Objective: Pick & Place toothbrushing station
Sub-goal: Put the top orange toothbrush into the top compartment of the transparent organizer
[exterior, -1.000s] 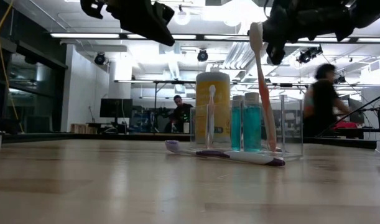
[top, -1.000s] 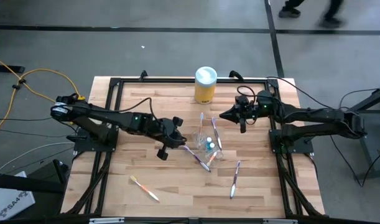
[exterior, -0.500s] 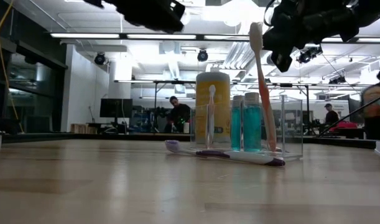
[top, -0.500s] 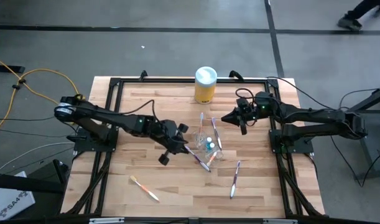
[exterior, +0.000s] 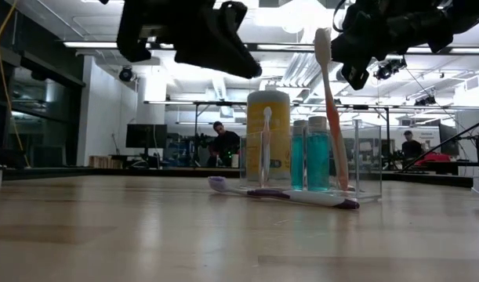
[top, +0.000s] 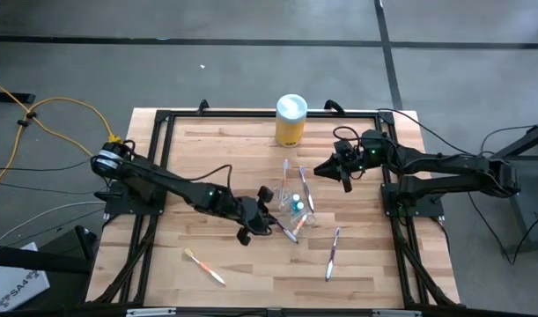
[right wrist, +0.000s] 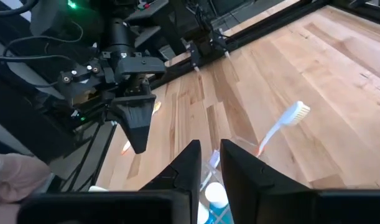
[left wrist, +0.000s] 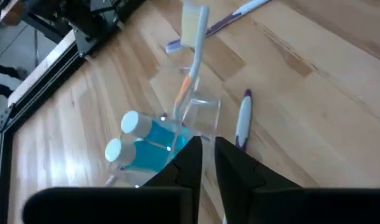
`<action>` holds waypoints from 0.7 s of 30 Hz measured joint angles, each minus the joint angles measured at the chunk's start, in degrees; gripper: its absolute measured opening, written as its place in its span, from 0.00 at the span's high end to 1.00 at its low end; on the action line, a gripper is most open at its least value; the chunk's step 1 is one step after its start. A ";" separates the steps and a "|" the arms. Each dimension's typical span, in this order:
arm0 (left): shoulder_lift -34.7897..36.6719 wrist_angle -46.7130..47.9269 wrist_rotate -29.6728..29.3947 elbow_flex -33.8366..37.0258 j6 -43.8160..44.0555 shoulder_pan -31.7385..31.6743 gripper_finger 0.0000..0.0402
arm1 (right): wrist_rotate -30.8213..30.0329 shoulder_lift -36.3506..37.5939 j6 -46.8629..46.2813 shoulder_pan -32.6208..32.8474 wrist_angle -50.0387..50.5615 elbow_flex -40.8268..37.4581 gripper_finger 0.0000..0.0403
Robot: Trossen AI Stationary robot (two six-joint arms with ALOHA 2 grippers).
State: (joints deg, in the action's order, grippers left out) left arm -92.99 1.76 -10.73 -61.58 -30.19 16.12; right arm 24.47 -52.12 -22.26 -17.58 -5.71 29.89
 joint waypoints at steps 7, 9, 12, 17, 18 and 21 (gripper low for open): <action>-1.83 -6.26 0.34 -0.13 -2.14 -0.32 0.78 | 0.86 0.00 -0.13 0.00 0.17 0.00 0.86; -2.75 -6.95 1.06 -0.02 -2.57 -0.73 0.75 | 1.49 0.00 -0.13 0.02 0.18 0.00 0.86; -4.16 -7.99 3.31 -0.02 -2.46 -1.83 0.71 | 1.61 0.00 -0.16 0.02 0.52 0.00 0.86; -5.96 -11.15 7.49 0.00 -2.05 -3.23 0.68 | 1.64 0.00 -0.16 0.00 1.04 0.00 0.86; -6.20 -12.70 7.91 -0.10 -1.98 -3.38 0.68 | 1.64 0.00 -0.16 0.02 1.25 0.00 0.86; -6.36 -14.76 10.38 0.00 -1.97 -3.69 0.68 | 1.64 0.00 -0.10 0.00 1.20 0.00 0.86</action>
State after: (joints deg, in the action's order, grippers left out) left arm -99.35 -13.00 -0.35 -61.58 -32.16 12.43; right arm 26.11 -52.12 -22.35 -17.58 -4.51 29.89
